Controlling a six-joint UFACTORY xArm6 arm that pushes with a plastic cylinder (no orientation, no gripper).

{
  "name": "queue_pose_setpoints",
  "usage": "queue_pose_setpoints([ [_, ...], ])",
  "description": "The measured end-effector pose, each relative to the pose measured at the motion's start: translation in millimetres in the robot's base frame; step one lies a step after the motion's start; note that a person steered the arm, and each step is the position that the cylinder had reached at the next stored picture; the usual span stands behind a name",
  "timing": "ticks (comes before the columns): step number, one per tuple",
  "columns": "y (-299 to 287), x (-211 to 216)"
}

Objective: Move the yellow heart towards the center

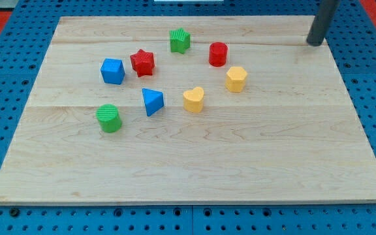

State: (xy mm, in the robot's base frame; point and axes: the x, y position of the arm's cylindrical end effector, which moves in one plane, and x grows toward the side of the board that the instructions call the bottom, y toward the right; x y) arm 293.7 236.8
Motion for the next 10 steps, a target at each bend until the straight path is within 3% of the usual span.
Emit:
queue_pose_setpoints([
  [4, -139, 152],
  [6, -213, 163],
  [10, -255, 163],
])
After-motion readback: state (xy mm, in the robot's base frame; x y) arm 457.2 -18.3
